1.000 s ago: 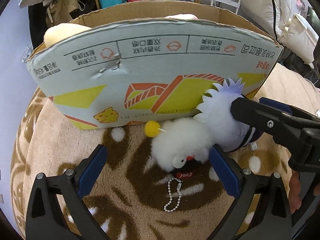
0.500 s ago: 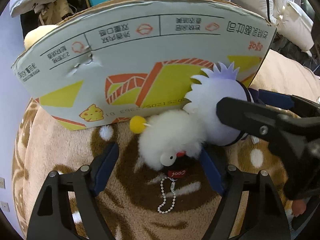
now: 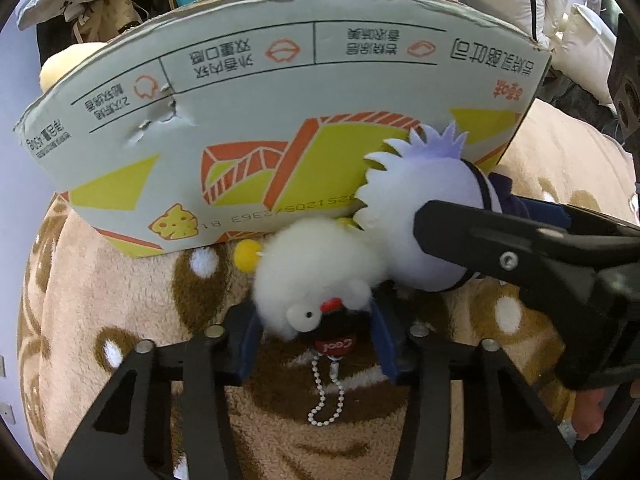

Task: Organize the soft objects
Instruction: 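Close the left tool on the white bird while the right tool closes on the purple-haired doll, then lift the white bird with the left tool while the right tool lifts the doll toward the box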

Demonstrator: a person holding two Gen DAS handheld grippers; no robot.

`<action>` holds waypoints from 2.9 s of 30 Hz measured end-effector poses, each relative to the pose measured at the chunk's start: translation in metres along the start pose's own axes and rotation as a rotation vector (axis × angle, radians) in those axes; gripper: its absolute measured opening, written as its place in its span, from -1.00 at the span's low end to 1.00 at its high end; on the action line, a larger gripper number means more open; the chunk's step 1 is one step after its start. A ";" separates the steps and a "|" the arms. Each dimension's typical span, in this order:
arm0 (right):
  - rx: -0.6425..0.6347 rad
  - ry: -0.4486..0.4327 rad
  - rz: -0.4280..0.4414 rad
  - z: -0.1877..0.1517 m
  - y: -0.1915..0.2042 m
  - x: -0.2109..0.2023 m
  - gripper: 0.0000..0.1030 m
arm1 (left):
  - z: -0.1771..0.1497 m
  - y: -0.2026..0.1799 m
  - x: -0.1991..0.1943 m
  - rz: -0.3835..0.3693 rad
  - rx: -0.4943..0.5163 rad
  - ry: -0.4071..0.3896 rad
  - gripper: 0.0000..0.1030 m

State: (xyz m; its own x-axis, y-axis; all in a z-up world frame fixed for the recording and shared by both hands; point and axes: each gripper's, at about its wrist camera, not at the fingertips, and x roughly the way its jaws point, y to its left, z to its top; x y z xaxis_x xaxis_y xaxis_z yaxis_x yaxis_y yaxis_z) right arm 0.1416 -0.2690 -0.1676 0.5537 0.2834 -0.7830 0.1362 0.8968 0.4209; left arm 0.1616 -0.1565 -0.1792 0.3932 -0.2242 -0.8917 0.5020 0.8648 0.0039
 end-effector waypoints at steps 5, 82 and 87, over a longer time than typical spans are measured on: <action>0.000 -0.001 -0.001 0.000 0.002 0.001 1.00 | 0.003 -0.007 -0.006 -0.002 -0.007 -0.005 -0.27; -0.294 -0.420 -0.244 -0.022 0.089 -0.147 0.72 | -0.042 0.014 -0.234 0.297 -0.085 -0.558 -0.35; -0.334 -0.478 -0.233 -0.006 0.098 -0.156 0.72 | -0.030 0.013 -0.242 0.314 -0.068 -0.615 -0.35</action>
State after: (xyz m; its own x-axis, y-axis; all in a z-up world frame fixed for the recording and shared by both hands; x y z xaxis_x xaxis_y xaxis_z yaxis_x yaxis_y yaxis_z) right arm 0.0639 -0.2236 -0.0074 0.8568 -0.0465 -0.5135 0.0763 0.9964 0.0371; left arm 0.0498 -0.0776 0.0227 0.8874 -0.1551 -0.4342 0.2513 0.9523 0.1734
